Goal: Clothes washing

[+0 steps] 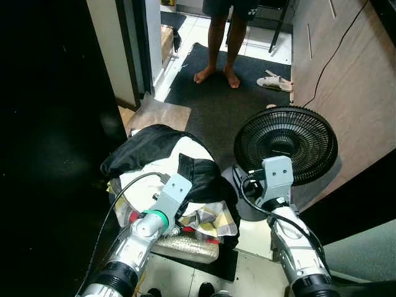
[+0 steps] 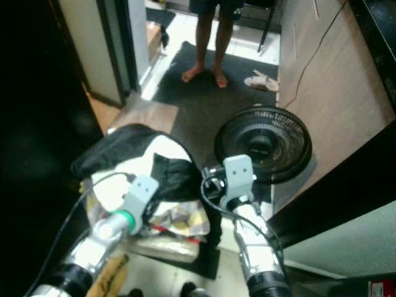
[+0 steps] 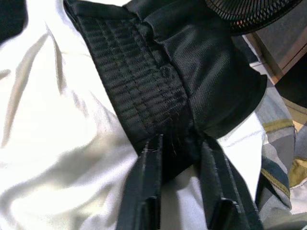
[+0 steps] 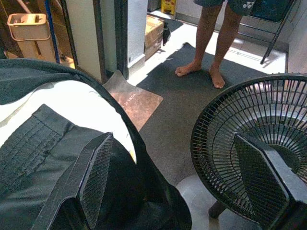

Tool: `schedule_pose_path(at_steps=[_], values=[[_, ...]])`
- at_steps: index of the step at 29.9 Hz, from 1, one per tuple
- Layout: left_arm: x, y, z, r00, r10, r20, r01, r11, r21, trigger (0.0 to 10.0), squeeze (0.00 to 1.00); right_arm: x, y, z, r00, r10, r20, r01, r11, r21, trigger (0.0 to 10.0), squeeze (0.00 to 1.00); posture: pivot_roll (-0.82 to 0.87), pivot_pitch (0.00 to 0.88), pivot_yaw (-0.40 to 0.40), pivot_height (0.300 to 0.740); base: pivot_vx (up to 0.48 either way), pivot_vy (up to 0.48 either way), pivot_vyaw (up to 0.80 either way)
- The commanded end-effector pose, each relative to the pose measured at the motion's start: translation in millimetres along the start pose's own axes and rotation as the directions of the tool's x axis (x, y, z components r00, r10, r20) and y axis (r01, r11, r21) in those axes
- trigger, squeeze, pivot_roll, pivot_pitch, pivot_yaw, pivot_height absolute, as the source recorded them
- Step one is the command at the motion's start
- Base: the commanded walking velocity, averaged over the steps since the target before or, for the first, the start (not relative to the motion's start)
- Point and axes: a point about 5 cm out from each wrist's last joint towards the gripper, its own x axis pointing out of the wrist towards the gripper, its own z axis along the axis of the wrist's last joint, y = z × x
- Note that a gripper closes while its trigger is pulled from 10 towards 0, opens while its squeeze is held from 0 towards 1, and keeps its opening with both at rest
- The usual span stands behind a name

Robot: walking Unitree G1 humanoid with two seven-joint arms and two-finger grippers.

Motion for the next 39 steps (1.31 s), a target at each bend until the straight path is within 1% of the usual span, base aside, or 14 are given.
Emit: schedule_pose_path(at_steps=[1,5,12,13,14,16,18,22,26,30,33,34,36,39], values=[[-2.7,-2.9,-10.0,1.000,-0.001,-0.026,0.000,1.000,-0.008,0.0,0.00,-5.3,0.7,-10.5,0.999,0.000,-0.049,0.001,1.000,0.005,10.0,0.00,-0.01,0.286,0.011,0.740,0.000,0.000,0.00],[-2.3,-1.9,-7.1,1.000,0.007,-0.006,-0.007,1.000,-0.013,0.0,0.00,-5.3,1.0,-11.1,0.999,-0.003,-0.051,0.004,1.000,0.008,10.0,0.00,-0.01,0.284,0.013,0.740,0.000,0.000,0.00],[-6.5,5.6,16.7,0.991,0.050,0.124,-0.048,0.999,-0.024,0.0,0.00,-6.2,3.1,-11.3,0.999,-0.004,-0.048,0.005,1.000,0.013,10.0,0.00,-0.01,0.273,0.027,0.740,0.000,0.000,0.00],[-14.5,9.6,37.7,0.971,0.058,0.232,-0.062,0.998,0.007,10.0,0.00,-5.7,4.3,-9.5,0.999,-0.006,-0.038,0.007,1.000,0.019,10.0,0.00,0.00,0.260,0.040,0.740,0.000,0.000,0.00],[-14.5,9.6,37.7,0.971,0.058,0.232,-0.062,0.998,0.007,10.0,0.00,-5.7,4.3,-9.5,0.999,-0.006,-0.038,0.007,1.000,0.019,10.0,0.00,0.00,0.260,0.040,0.740,0.000,0.000,0.00],[-29.7,13.3,62.8,0.936,0.051,0.347,-0.068,0.997,0.036,10.0,0.00,-4.2,5.4,-6.6,1.000,-0.012,-0.024,0.013,1.000,0.029,10.0,0.00,0.01,0.254,0.046,0.740,0.000,0.000,0.00],[-36.6,15.5,70.5,0.923,0.051,0.381,-0.077,0.996,0.052,10.0,0.00,-3.5,5.8,-5.7,1.000,-0.014,-0.018,0.015,0.999,0.033,10.0,0.00,0.01,0.248,0.050,0.740,0.000,0.000,0.00],[-48.9,23.0,83.1,0.901,0.079,0.427,-0.109,0.993,0.045,10.0,0.00,-1.7,6.7,-4.8,1.000,-0.018,-0.011,0.019,0.999,0.041,10.0,0.00,0.03,0.227,0.057,0.740,0.000,0.000,0.00],[-54.0,19.9,88.9,0.897,0.055,0.438,-0.082,0.996,0.043,10.0,0.00,-0.2,7.6,-4.7,1.000,-0.019,-0.008,0.019,0.999,0.046,10.0,0.00,0.04,0.214,0.057,0.740,0.000,0.000,0.00],[-52.7,5.6,77.7,0.927,-0.008,0.376,-0.032,0.995,0.099,10.0,0.00,0.6,9.9,-5.0,1.000,-0.015,-0.008,0.016,0.999,0.049,10.0,0.00,0.04,0.212,0.056,0.740,0.000,0.000,0.00],[-47.7,-3.5,58.2,0.957,-0.025,0.291,-0.004,0.995,0.098,10.0,0.00,0.8,14.0,-4.7,1.000,-0.005,-0.007,0.006,0.999,0.051,10.0,0.00,0.03,0.213,0.054,0.740,0.000,0.000,0.00],[-47.7,-3.5,58.2,0.957,-0.025,0.291,-0.004,0.995,0.098,10.0,0.00,0.8,14.0,-4.7,1.000,-0.005,-0.007,0.006,0.999,0.051,10.0,0.00,0.03,0.213,0.054,0.740,0.000,0.000,0.00],[-42.8,-7.7,38.2,0.977,-0.003,0.211,-0.014,0.997,0.081,10.0,0.00,-0.7,18.1,-5.7,1.000,0.017,-0.013,-0.016,0.998,0.053,10.0,0.00,0.02,0.217,0.050,0.740,0.000,0.000,0.00],[-40.7,-9.5,30.3,0.985,0.017,0.174,-0.030,0.997,0.070,10.0,0.00,-3.0,21.1,-8.1,0.999,0.043,-0.023,-0.042,0.998,0.050,10.0,0.00,0.01,0.221,0.048,0.740,0.000,0.000,0.00]])
